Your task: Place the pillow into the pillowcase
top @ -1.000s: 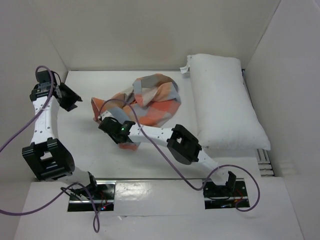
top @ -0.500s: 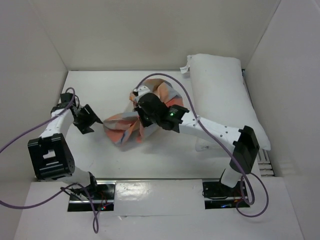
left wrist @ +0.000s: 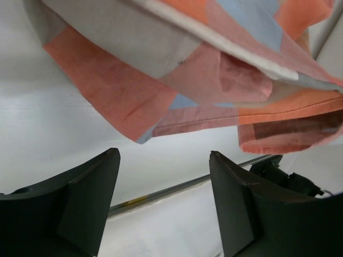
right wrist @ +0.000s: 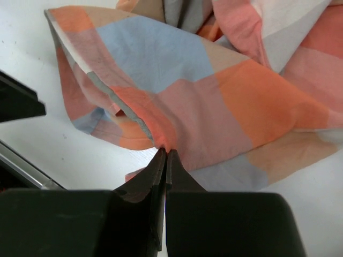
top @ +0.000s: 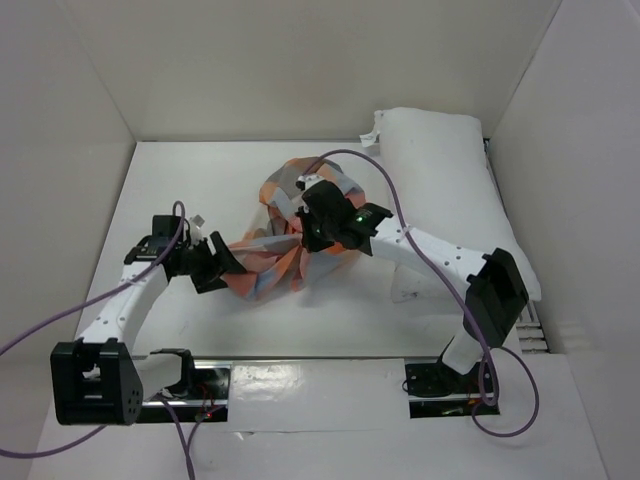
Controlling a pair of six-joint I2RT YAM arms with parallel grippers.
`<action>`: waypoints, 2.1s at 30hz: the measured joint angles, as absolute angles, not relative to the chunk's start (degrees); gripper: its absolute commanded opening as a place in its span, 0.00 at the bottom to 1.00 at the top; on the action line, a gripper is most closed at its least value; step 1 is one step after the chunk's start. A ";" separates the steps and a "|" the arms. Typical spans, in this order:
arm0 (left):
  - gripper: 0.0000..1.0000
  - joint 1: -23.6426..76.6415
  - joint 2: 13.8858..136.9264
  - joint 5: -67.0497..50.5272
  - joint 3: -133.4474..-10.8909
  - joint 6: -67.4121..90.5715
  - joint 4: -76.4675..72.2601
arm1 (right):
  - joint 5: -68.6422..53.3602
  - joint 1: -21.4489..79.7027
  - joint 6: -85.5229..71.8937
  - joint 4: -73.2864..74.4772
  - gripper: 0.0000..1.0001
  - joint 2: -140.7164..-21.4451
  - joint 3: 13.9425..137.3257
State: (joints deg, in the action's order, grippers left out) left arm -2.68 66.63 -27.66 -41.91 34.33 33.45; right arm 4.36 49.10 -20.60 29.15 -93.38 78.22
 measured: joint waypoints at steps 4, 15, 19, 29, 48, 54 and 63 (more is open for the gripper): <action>0.85 -1.28 63.77 -26.17 -41.85 37.30 34.74 | 3.03 46.96 -21.19 29.12 0.00 -93.38 78.22; 0.86 3.86 65.12 -24.40 -34.33 43.07 29.28 | -0.08 45.34 -21.96 28.86 0.00 -93.38 78.46; 0.70 6.37 67.29 -25.08 -31.77 46.35 22.46 | -1.08 45.34 -22.09 28.73 0.00 -93.38 78.46; 0.00 6.87 75.64 -18.72 -39.68 47.62 19.66 | -4.08 45.34 -22.28 27.66 0.04 -91.70 75.48; 0.00 7.33 74.13 -12.49 -41.32 46.24 22.98 | -11.53 45.34 -24.60 22.90 0.00 -91.46 74.50; 0.00 7.33 73.78 -11.53 -41.58 45.36 23.68 | -12.21 45.41 -25.74 21.30 0.00 -93.43 71.90; 0.00 4.47 76.44 -6.39 -60.36 43.20 33.87 | -7.16 35.99 -25.36 27.22 0.00 -93.73 82.56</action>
State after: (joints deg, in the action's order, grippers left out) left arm 4.47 76.44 -6.39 -60.36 43.20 33.87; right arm -7.16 35.99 -25.36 27.22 -93.73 82.56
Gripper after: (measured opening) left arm 0.022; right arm 0.010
